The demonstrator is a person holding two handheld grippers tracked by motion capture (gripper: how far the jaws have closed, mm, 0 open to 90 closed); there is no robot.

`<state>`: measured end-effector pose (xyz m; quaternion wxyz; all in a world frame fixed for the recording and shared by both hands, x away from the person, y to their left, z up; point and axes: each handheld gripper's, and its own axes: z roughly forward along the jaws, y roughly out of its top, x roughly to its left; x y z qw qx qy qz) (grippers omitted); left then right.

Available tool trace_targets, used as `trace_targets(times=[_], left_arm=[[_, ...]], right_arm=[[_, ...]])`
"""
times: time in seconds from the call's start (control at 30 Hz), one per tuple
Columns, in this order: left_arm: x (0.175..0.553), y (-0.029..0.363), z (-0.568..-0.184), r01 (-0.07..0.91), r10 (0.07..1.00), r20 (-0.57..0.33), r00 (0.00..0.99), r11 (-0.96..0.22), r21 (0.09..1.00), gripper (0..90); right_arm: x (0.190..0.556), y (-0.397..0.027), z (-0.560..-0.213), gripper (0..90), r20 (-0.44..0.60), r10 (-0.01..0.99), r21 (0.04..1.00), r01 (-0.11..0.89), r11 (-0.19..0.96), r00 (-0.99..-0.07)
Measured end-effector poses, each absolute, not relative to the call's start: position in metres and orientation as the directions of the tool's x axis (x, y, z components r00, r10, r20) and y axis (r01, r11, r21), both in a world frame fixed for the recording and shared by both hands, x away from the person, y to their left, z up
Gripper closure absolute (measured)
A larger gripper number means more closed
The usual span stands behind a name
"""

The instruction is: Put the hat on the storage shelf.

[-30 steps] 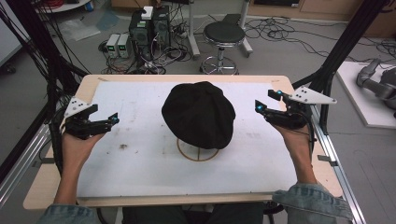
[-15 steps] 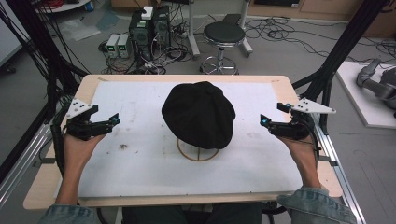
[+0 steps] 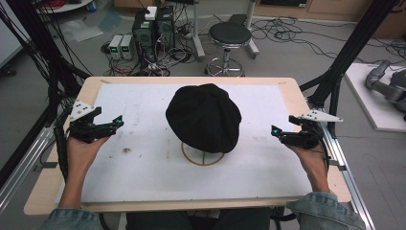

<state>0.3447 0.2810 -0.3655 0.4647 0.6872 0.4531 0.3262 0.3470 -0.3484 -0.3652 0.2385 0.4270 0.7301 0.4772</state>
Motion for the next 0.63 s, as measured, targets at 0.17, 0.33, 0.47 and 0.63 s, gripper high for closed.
trace_targets(times=[0.17, 0.33, 0.47, 0.63], left_arm=[[0.3461, 0.2791, -0.3662, 0.318, 0.926, 0.026, 0.376, -0.156, 0.935, 16.8], [0.3458, 0.2799, -0.3658, 0.316, 0.926, 0.026, 0.376, -0.155, 0.936, 16.8], [0.3454, 0.2810, -0.3654, 0.314, 0.927, 0.025, 0.374, -0.153, 0.937, 16.8], [0.3453, 0.2813, -0.3653, 0.310, 0.927, 0.025, 0.375, -0.151, 0.939, 16.8]], right_arm=[[0.3465, -0.3492, -0.3679, 12.9, 0.067, 0.853, 0.896, 0.408, 0.177, -0.518], [0.3466, -0.3475, -0.3682, 12.9, 0.058, 0.850, 0.895, 0.404, 0.187, -0.523], [0.3472, -0.3467, -0.3686, 12.9, 0.055, 0.850, 0.894, 0.405, 0.192, -0.523], [0.3476, -0.3458, -0.3685, 12.9, 0.056, 0.847, 0.895, 0.404, 0.192, -0.528]])
